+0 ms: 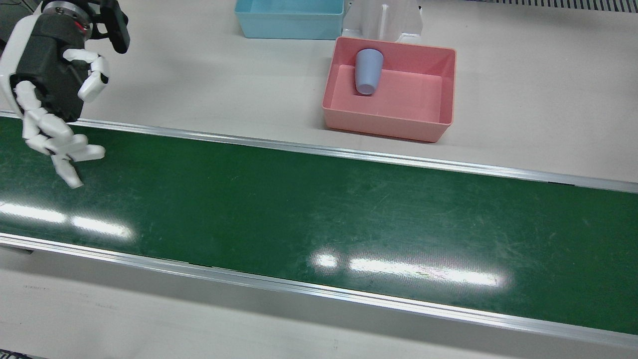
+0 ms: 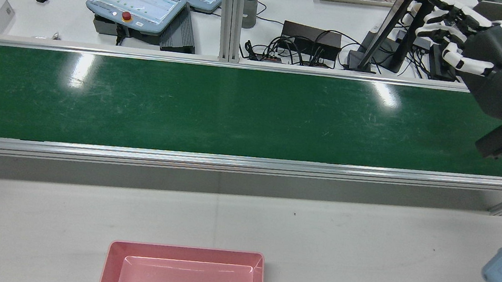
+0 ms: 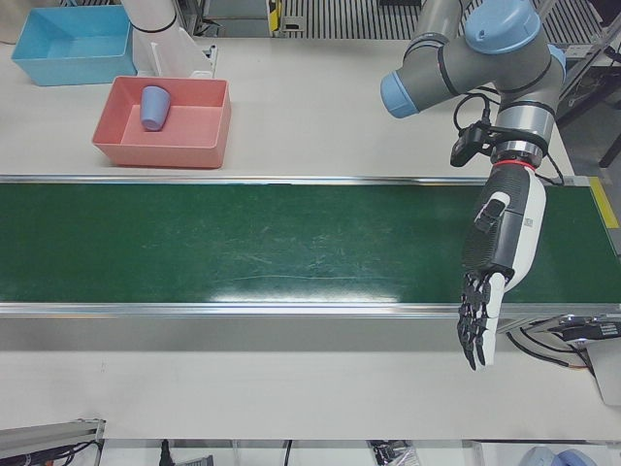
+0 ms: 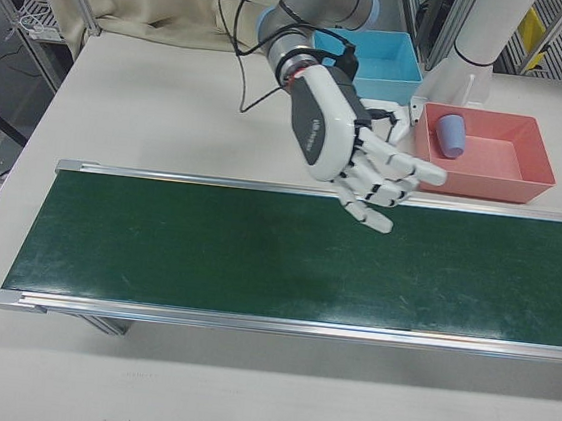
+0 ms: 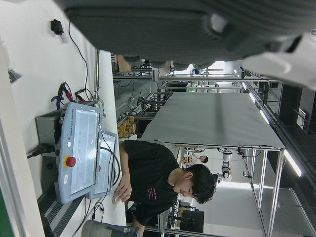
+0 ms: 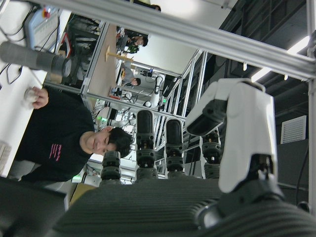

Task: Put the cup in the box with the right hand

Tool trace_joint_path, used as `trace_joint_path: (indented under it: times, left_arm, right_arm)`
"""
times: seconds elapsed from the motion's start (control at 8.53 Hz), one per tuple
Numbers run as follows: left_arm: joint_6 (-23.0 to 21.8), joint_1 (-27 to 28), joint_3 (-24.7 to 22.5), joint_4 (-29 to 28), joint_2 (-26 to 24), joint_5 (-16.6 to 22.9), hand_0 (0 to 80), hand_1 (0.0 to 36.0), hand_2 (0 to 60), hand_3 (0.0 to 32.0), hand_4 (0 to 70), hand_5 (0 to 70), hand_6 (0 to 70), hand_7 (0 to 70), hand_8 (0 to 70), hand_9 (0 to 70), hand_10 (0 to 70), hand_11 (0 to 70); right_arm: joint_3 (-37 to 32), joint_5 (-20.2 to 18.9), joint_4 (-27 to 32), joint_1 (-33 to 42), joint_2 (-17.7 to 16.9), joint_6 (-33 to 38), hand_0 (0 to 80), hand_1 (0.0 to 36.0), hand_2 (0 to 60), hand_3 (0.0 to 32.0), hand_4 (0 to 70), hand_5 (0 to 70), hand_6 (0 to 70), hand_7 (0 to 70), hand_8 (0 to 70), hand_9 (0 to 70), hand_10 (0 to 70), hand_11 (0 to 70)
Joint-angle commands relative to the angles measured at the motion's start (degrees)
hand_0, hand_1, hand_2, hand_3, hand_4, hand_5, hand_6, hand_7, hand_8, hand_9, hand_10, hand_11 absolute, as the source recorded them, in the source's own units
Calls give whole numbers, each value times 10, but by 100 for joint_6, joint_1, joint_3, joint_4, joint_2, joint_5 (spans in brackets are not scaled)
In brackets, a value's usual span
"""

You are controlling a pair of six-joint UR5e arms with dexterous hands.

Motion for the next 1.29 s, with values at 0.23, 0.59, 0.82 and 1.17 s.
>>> trace_joint_path:
  times: [0.23,0.59,0.82,1.17]
  left_arm:
    - [0,0,5,0,8,-5,0,0,0,0,0,0,0,0,0,0,0,0]
    - [0,0,-4,0,0,4,0,0,0,0,0,0,0,0,0,0,0,0]
    - [0,0,-4,8,0,-5,0,0,0,0,0,0,0,0,0,0,0,0]
    - [0,0,-4,0,0,-5,0,0,0,0,0,0,0,0,0,0,0,0]
  right_arm:
    - [-609,-377,-186,526,-156,246,603,347,215,0,0,85,0,0,0,0,0,0]
    - [-567,-395,-186,552,-173,317,606,345,222,0,0,88,20,0,0,0,0,0]
    - [-541,-386,-177,544,-322,344,599,340,211,0,0,87,21,0,0,0,0,0]
    - [-541,-500,-177,544,-349,440,597,332,193,0,0,87,20,0,0,0,0,0]
